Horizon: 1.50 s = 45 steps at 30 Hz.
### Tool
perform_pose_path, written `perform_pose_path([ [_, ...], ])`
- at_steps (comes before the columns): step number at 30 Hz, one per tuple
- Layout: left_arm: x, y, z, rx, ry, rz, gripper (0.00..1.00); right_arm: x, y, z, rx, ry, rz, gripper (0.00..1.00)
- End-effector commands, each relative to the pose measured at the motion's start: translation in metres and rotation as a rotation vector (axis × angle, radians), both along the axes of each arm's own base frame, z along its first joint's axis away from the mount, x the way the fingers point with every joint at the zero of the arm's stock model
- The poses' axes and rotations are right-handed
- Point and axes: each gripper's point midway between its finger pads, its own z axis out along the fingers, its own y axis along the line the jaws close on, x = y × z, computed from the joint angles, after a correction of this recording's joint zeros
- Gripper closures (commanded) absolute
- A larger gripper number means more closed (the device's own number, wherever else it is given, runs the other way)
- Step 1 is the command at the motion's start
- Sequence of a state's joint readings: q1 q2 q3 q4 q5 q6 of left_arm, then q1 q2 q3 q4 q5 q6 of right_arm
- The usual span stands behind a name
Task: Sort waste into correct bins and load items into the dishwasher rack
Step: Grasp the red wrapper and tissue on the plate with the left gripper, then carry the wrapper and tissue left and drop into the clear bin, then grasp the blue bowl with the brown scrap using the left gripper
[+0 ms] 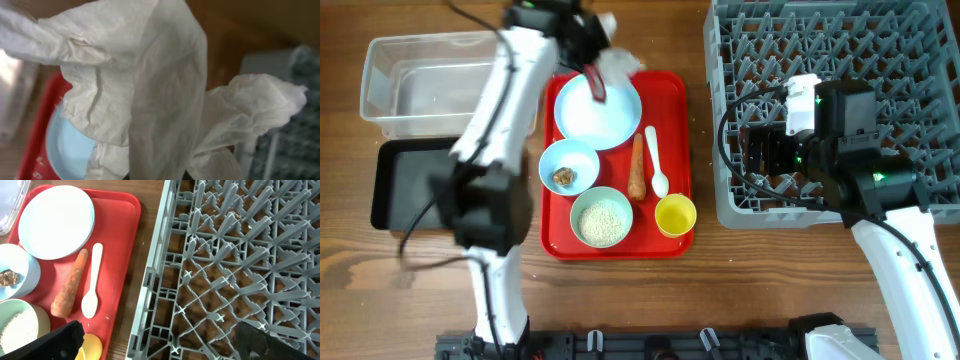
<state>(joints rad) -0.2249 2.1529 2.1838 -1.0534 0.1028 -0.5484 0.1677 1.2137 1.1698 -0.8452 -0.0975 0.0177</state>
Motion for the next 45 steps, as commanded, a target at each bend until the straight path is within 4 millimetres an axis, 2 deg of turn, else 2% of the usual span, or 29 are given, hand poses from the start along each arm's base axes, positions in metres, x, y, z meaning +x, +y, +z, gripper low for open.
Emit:
perform_pose_path([
  [1,0.01,0.105,0.06,0.058,-0.137,0.232,0.96,0.003,0.003,0.007,0.022,-0.011,0.0,0.0],
  [3,0.013,0.178,0.043,0.106,-0.101,0.405,0.96,0.003,0.003,0.007,0.022,-0.011,0.001,0.0],
  [5,0.018,0.219,0.019,0.104,-0.063,0.499,0.96,0.003,0.003,0.007,0.023,-0.011,0.0,0.0],
  [6,0.02,0.241,-0.004,0.093,-0.025,0.564,0.96,0.003,0.003,0.007,0.024,-0.01,-0.002,0.0],
  [7,0.02,0.254,-0.019,0.091,0.002,0.596,0.96,0.003,0.003,0.007,0.028,-0.009,-0.007,0.0],
  [8,0.022,0.267,-0.047,0.095,0.05,0.615,0.94,0.003,0.003,0.007,0.038,-0.006,-0.019,0.0],
  [9,0.022,0.274,-0.069,0.098,0.089,0.625,0.48,0.003,0.003,0.007,0.038,-0.006,-0.02,0.0],
  [10,0.022,0.277,-0.084,0.101,0.113,0.629,0.03,0.003,0.003,0.006,0.038,-0.005,-0.019,0.0],
  [11,0.022,0.282,-0.096,0.101,0.13,0.636,0.0,0.003,0.003,0.006,0.038,-0.005,-0.02,0.0],
  [13,0.023,0.284,-0.096,0.1,0.125,0.64,0.0,0.003,0.003,0.006,0.038,-0.005,-0.02,0.0],
  [16,0.025,0.28,-0.072,0.103,0.082,0.592,0.03,0.003,0.003,0.006,0.038,-0.005,-0.02,0.0],
  [17,0.022,0.28,-0.064,0.102,0.079,0.592,0.22,0.003,0.003,0.006,0.038,-0.005,-0.02,0.0],
  [18,0.018,0.279,-0.059,0.102,0.081,0.594,0.83,0.003,0.003,0.006,0.038,-0.005,-0.019,0.0],
  [19,0.016,0.279,-0.06,0.101,0.089,0.597,0.96,0.003,0.003,0.006,0.038,-0.004,-0.019,0.0],
  [20,0.013,0.28,-0.062,0.101,0.103,0.6,0.96,0.003,0.003,0.006,0.038,-0.005,-0.019,0.0],
  [21,0.013,0.28,-0.062,0.099,0.103,0.598,0.59,0.003,0.003,0.006,0.038,-0.005,-0.02,0.0],
  [22,0.014,0.274,-0.058,0.077,0.097,0.579,0.09,0.003,0.003,0.006,0.038,-0.005,-0.019,0.0],
  [24,0.02,0.242,-0.038,-0.009,0.048,0.386,0.16,0.003,0.003,0.006,0.038,-0.005,-0.019,0.0],
  [26,0.019,0.215,-0.003,-0.022,-0.029,0.215,0.17,0.003,0.003,0.006,0.038,-0.005,-0.019,0.0],
  [27,0.011,0.185,0.026,0.019,-0.083,0.078,0.16,0.003,0.003,0.006,0.038,-0.005,-0.02,0.0],
  [28,0.002,0.159,0.041,0.06,-0.101,-0.017,0.15,0.003,0.003,0.006,0.038,-0.005,-0.019,0.0],
  [29,-0.006,0.139,0.047,0.1,-0.097,-0.073,0.14,0.003,0.003,0.006,0.038,-0.005,-0.019,0.0],
  [31,-0.021,0.089,0.04,0.142,-0.055,-0.217,0.13,0.003,0.003,0.006,0.038,-0.005,-0.019,0.0],
  [34,-0.058,-0.005,-0.008,0.197,0.067,-0.551,0.12,0.003,0.003,0.006,0.038,-0.005,-0.019,0.0],
  [37,-0.082,-0.05,-0.036,0.244,0.137,-0.662,0.15,0.003,0.003,0.006,0.038,-0.004,-0.019,0.0],
  [39,-0.097,-0.063,-0.051,0.258,0.181,-0.7,0.15,0.003,0.003,0.006,0.038,-0.004,-0.019,0.0],
  [40,-0.107,-0.062,-0.057,0.248,0.232,-0.669,0.18,0.003,0.003,0.006,0.038,-0.004,-0.019,0.0],
  [43,-0.117,-0.032,-0.06,0.272,0.36,-0.406,0.23,0.003,0.003,0.006,0.039,-0.003,-0.02,0.0],
  [45,-0.138,-0.013,-0.063,0.252,0.498,-0.215,0.27,0.003,0.003,0.006,0.043,-0.002,-0.025,0.0],
])
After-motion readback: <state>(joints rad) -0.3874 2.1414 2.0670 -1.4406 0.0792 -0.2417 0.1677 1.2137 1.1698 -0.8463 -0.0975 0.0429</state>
